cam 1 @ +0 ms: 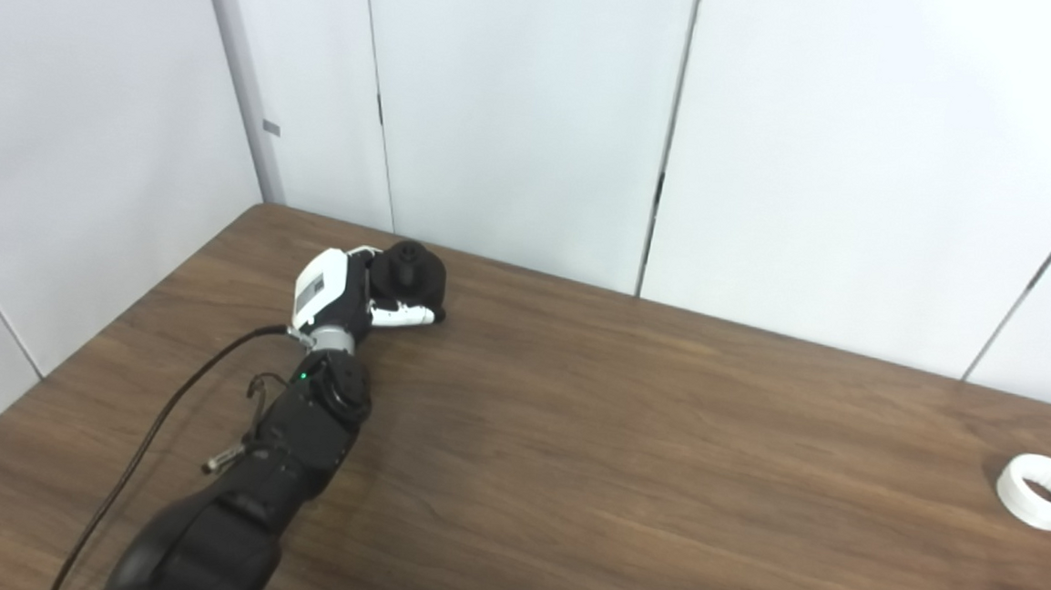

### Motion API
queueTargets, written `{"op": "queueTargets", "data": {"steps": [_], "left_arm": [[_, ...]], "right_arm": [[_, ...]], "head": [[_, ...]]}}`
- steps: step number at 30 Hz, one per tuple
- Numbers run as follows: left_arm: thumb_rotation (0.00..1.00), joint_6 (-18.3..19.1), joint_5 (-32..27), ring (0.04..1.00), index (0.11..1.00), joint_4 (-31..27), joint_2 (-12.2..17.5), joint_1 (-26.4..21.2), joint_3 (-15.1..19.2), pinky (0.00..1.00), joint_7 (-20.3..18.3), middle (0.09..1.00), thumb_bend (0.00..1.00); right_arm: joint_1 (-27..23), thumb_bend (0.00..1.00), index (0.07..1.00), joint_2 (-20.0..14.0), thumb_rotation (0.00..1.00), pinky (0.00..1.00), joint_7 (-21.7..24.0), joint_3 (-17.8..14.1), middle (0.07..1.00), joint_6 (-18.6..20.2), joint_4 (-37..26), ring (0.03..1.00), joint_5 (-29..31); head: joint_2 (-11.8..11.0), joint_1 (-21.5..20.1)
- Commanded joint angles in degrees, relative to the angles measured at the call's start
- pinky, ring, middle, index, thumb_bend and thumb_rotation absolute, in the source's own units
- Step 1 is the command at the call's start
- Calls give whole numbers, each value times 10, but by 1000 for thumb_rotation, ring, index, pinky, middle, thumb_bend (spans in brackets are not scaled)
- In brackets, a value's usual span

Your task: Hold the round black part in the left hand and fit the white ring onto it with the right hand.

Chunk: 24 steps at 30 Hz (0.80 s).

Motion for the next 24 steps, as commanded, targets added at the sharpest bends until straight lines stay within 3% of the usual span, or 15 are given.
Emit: {"op": "queueTargets", "data": {"steps": [1,6,13,17,21,24], "left_arm": [[46,-5,7,868,482,-34,8,-12,2,819,-2,783,523],[46,29,9,885,483,-107,10,13,8,832,-25,795,523],[47,92,11,884,483,-253,12,62,15,827,-82,806,523],[47,152,14,880,484,-362,11,98,19,837,-129,802,522],[49,213,28,912,484,-483,8,141,6,953,-184,815,522],[51,231,42,929,485,-554,4,170,-5,996,-211,820,522]], "right_arm": [[-1,678,951,-14,991,1000,13,6,923,-13,-11,997,-3],[3,699,962,-12,999,1000,3,9,937,6,-23,1000,-2],[7,690,956,-4,1000,1000,-10,13,934,35,-45,1000,-4],[10,669,953,-1,1000,1000,-12,16,930,40,-56,1000,-3],[13,656,944,2,1000,1000,-20,22,935,56,-73,1000,-11],[16,620,938,7,1000,1000,-25,25,923,63,-86,1000,-18]], "head": [[1,-2],[6,-7],[19,-19],[24,-24],[31,-32],[37,-39]]}}
